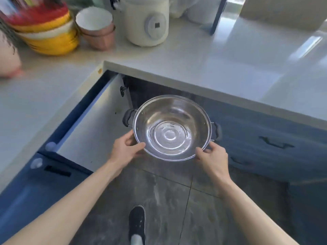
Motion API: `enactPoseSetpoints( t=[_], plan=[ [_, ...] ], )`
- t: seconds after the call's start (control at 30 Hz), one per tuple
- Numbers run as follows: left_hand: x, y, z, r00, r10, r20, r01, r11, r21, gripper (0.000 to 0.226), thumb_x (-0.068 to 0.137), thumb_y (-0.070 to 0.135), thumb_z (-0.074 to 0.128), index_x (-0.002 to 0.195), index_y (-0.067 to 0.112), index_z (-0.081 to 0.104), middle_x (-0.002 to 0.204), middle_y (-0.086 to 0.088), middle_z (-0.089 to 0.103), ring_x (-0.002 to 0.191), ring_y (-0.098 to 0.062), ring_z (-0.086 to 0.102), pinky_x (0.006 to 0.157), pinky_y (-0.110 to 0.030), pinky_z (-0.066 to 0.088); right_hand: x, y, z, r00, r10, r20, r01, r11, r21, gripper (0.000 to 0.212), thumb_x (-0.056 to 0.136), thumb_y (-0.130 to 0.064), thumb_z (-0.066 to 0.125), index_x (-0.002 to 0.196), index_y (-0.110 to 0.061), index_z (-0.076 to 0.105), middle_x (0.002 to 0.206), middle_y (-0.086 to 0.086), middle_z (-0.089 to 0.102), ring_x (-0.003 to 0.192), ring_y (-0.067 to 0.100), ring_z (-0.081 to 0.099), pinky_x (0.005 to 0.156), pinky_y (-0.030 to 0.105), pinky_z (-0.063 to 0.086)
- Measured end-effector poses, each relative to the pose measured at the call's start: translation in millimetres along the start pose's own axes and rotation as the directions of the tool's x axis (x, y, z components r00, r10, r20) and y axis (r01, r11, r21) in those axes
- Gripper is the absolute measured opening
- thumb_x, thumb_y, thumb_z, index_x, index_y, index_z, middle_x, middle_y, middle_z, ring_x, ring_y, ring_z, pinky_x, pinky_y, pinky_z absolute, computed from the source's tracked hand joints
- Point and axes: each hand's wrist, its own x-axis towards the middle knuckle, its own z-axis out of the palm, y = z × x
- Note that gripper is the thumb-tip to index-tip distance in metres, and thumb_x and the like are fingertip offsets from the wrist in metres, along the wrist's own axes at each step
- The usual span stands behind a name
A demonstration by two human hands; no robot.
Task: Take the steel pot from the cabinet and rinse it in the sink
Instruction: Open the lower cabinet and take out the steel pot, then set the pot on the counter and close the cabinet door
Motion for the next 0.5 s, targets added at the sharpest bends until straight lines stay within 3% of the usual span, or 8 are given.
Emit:
enactPoseSetpoints(
  t=[0.1, 0.27, 0.4, 0.5],
  plan=[
    [-30.9, 68.3, 10.3, 0.999, 0.037, 0.005, -0.037, 0.999, 0.004, 0.062, 0.09, 0.008, 0.085, 0.146, 0.026, 0.068, 0.134, -0.001, 0.078, 0.127, -0.033, 0.072, 0.091, -0.055, 0.067, -19.7, -52.6, -47.3, 0.998, -0.04, -0.038, 0.04, 0.999, 0.018, 0.011, 0.079, -0.024, 0.065, 0.082, -0.016, 0.073, 0.064, 0.01, 0.075, 0.059, 0.015, 0.059, 0.075, 0.045, 0.064],
    [-68.7, 181.1, 35.8, 0.995, 0.088, 0.056, -0.09, 0.995, 0.035, 0.045, 0.089, 0.004, 0.084, 0.127, 0.027, 0.079, 0.123, -0.003, 0.082, 0.118, -0.037, 0.076, 0.096, -0.058, 0.064, -53.3, -135.6, -127.4, 0.991, -0.077, -0.106, 0.079, 0.997, 0.011, 0.016, 0.08, -0.025, 0.066, 0.076, -0.01, 0.071, 0.065, 0.012, 0.073, 0.055, 0.016, 0.053, 0.064, 0.031, 0.05],
    [-74.8, 254.3, 73.4, 0.99, 0.097, 0.102, -0.102, 0.994, 0.049, 0.045, 0.088, 0.006, 0.085, 0.128, 0.024, 0.078, 0.12, -0.001, 0.083, 0.113, -0.035, 0.079, 0.096, -0.057, 0.065, -59.8, -177.9, -188.9, 0.982, -0.064, -0.177, 0.076, 0.995, 0.063, 0.02, 0.082, -0.026, 0.07, 0.078, -0.007, 0.073, 0.057, 0.002, 0.07, 0.047, 0.007, 0.052, 0.052, 0.022, 0.048],
    [-65.0, 294.2, 109.7, 0.98, 0.086, 0.181, -0.092, 0.995, 0.027, 0.039, 0.089, 0.004, 0.084, 0.119, 0.028, 0.077, 0.121, -0.003, 0.083, 0.112, -0.035, 0.079, 0.097, -0.054, 0.065, -47.4, -195.5, -229.2, 0.978, -0.044, -0.205, 0.067, 0.992, 0.103, 0.027, 0.078, -0.031, 0.069, 0.078, -0.004, 0.071, 0.053, -0.003, 0.061, 0.051, 0.015, 0.051, 0.059, 0.029, 0.05]
  ],
)
